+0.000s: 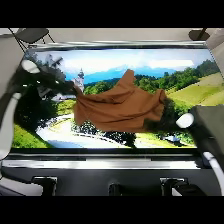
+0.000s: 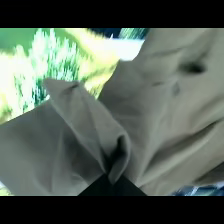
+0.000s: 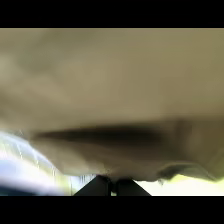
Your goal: Fold the shirts.
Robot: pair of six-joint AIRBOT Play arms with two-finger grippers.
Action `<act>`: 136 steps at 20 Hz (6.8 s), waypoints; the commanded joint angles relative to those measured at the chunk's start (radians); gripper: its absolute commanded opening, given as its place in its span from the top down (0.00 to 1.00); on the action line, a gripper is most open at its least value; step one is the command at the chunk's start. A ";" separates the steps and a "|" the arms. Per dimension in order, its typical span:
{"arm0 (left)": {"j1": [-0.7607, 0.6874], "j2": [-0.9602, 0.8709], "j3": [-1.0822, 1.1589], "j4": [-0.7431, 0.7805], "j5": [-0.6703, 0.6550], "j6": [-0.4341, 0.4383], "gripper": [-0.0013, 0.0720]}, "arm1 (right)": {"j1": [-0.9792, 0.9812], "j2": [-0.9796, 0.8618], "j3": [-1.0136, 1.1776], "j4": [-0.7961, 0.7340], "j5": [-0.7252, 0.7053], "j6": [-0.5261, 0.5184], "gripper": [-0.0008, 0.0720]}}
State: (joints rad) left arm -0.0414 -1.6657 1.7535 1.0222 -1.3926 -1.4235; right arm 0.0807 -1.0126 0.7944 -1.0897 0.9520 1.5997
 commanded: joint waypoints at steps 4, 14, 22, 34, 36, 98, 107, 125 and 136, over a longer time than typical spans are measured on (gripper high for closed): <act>0.083 0.529 0.136 0.000 0.302 0.010 0.93 | 0.005 0.295 0.692 -0.624 -0.220 0.047 0.93; 0.081 0.945 0.140 0.083 0.533 -0.027 0.93 | 0.005 0.387 0.927 -0.580 -0.079 0.163 0.93; 0.077 0.683 -0.145 0.175 0.255 -0.026 0.93 | 0.005 -0.049 0.759 -0.549 0.193 0.196 0.93; -0.004 0.130 -0.480 -0.066 0.468 -0.018 0.93 | 0.005 -0.506 0.684 -0.457 0.015 0.451 0.92; -0.031 0.110 -0.480 -0.066 0.466 -0.016 0.93 | 0.005 -0.519 0.683 -0.437 0.014 0.451 0.92; 0.306 0.904 0.185 0.026 0.550 -0.063 0.93 | -0.221 0.276 1.064 -0.418 -0.141 -0.095 0.93; 0.306 0.953 0.189 0.045 0.536 -0.110 0.93 | -0.221 0.347 1.065 -0.468 -0.028 0.005 0.93; 0.120 -0.072 -0.238 0.057 0.351 -0.024 0.93 | -0.220 -0.765 0.900 -0.125 0.098 0.056 0.93; 0.146 -0.100 -0.034 0.092 0.198 0.013 0.93 | -0.220 -0.714 0.906 -0.253 0.213 0.000 0.93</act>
State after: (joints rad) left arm 0.0925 -1.7615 1.6806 1.0718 -1.0222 -1.4315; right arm -0.1402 -1.7512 1.7000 -1.2804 0.9718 1.6638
